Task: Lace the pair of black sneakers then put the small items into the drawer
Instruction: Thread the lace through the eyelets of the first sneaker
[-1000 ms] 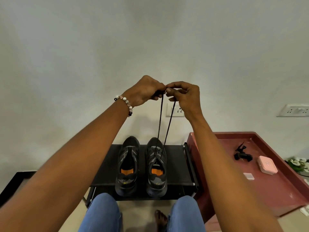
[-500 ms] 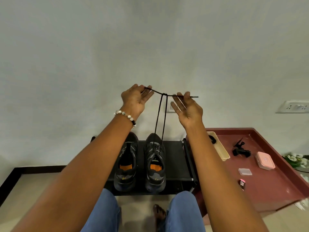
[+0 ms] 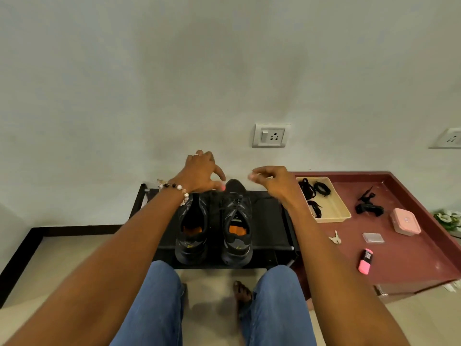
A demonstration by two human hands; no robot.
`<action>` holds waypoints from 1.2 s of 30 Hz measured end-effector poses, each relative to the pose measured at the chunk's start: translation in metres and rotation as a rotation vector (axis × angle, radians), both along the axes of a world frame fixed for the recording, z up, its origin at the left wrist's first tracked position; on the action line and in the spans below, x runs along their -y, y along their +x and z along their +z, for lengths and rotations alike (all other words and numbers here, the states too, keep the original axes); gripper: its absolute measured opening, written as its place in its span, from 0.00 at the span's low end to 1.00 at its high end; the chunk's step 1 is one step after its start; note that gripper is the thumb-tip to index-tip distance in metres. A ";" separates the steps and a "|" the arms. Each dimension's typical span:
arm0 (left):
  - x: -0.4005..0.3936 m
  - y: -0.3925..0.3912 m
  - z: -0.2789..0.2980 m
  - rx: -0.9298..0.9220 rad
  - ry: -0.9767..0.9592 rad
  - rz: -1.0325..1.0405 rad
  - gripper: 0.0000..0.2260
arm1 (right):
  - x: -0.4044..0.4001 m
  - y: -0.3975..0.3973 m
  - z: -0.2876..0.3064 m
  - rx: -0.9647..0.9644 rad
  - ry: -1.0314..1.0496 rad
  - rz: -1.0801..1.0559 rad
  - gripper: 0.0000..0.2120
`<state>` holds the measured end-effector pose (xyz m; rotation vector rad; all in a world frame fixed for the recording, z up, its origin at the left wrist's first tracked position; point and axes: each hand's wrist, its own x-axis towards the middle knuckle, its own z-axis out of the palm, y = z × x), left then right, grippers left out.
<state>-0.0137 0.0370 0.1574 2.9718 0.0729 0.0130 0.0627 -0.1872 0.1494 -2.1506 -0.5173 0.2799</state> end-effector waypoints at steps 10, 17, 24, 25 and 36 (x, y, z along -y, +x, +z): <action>-0.037 -0.012 -0.011 0.007 -0.181 0.185 0.05 | 0.032 0.028 -0.020 0.144 -0.512 0.123 0.07; 0.009 -0.015 -0.029 0.175 -1.711 0.453 0.15 | 0.007 0.015 -0.046 -0.688 0.902 -0.115 0.07; 0.037 0.009 -0.057 0.483 -2.538 0.699 0.18 | -0.020 0.006 -0.077 -1.029 1.343 -0.393 0.15; 0.031 0.010 -0.062 0.523 -2.539 0.727 0.19 | -0.019 0.009 -0.082 -1.032 1.393 -0.452 0.15; -0.004 -0.001 -0.114 0.098 -0.454 0.250 0.13 | 0.017 0.025 -0.150 -0.060 0.025 0.007 0.14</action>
